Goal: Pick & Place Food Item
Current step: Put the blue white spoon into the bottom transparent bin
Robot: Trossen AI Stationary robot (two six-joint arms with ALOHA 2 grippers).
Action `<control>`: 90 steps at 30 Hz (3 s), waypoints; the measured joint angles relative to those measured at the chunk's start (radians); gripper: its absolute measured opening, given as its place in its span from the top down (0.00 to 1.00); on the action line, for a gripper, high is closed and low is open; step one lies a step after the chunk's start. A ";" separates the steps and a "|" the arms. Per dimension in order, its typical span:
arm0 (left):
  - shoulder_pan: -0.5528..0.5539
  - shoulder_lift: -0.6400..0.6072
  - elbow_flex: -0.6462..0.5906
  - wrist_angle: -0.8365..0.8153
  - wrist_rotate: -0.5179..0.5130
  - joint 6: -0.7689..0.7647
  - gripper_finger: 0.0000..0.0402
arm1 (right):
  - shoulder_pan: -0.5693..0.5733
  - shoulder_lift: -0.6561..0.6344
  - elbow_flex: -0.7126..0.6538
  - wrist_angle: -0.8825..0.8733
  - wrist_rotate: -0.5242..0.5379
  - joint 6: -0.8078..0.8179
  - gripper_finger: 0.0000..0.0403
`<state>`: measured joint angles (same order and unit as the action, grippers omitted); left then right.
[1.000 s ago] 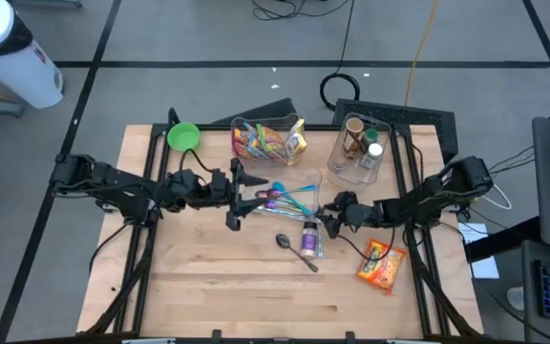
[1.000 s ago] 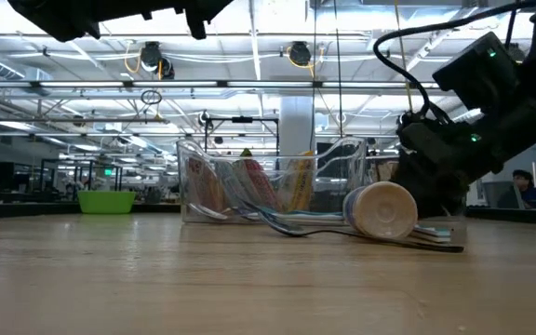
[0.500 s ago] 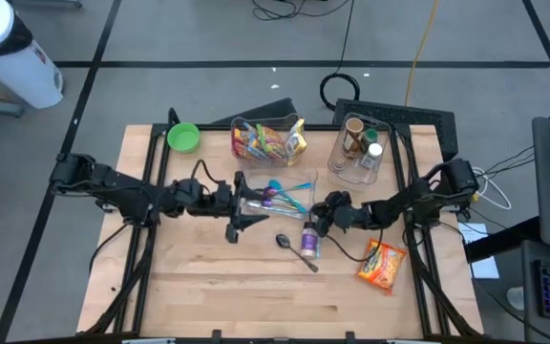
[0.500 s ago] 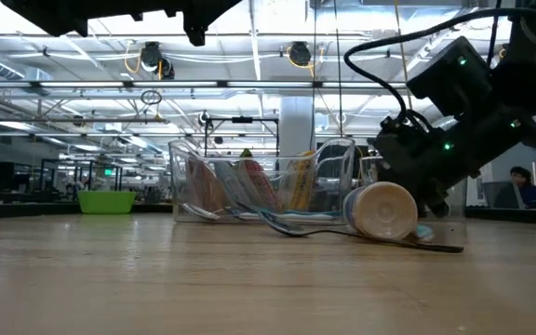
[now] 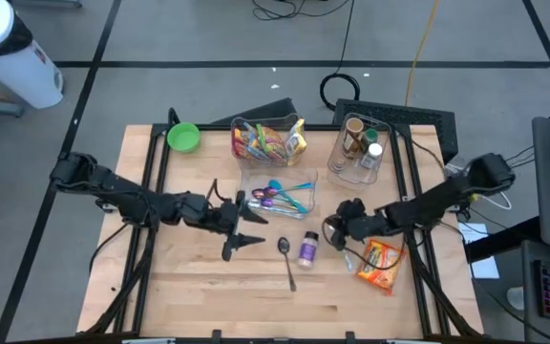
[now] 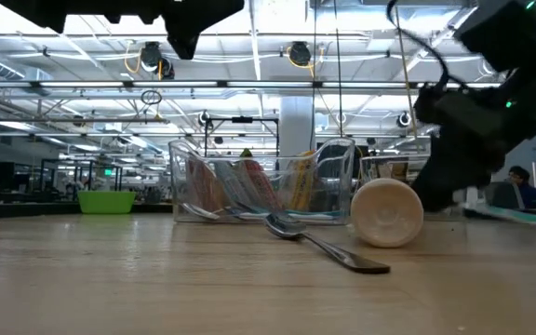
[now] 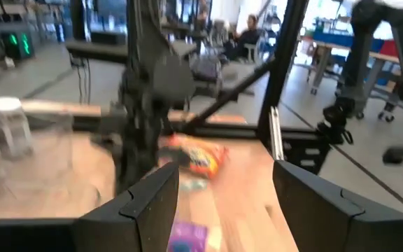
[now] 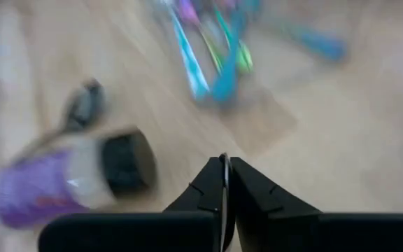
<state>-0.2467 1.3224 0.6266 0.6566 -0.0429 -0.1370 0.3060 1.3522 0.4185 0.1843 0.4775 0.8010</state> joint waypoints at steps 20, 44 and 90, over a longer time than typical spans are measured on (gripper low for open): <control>0.006 0.070 0.002 0.018 -0.111 -0.292 0.40 | 0.122 -0.322 -0.001 0.468 0.143 -0.745 1.00; 0.124 0.718 0.653 0.012 0.227 -0.225 0.40 | 0.083 -0.273 0.001 0.619 -0.064 -0.732 1.00; 0.239 0.484 0.705 -0.331 -0.117 -0.104 0.99 | 0.102 -0.373 0.001 0.653 0.152 -1.254 0.43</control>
<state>-0.0076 1.8062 1.3319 0.3256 -0.1603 -0.2413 0.4076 0.9790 0.4194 0.8373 0.6298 -0.4531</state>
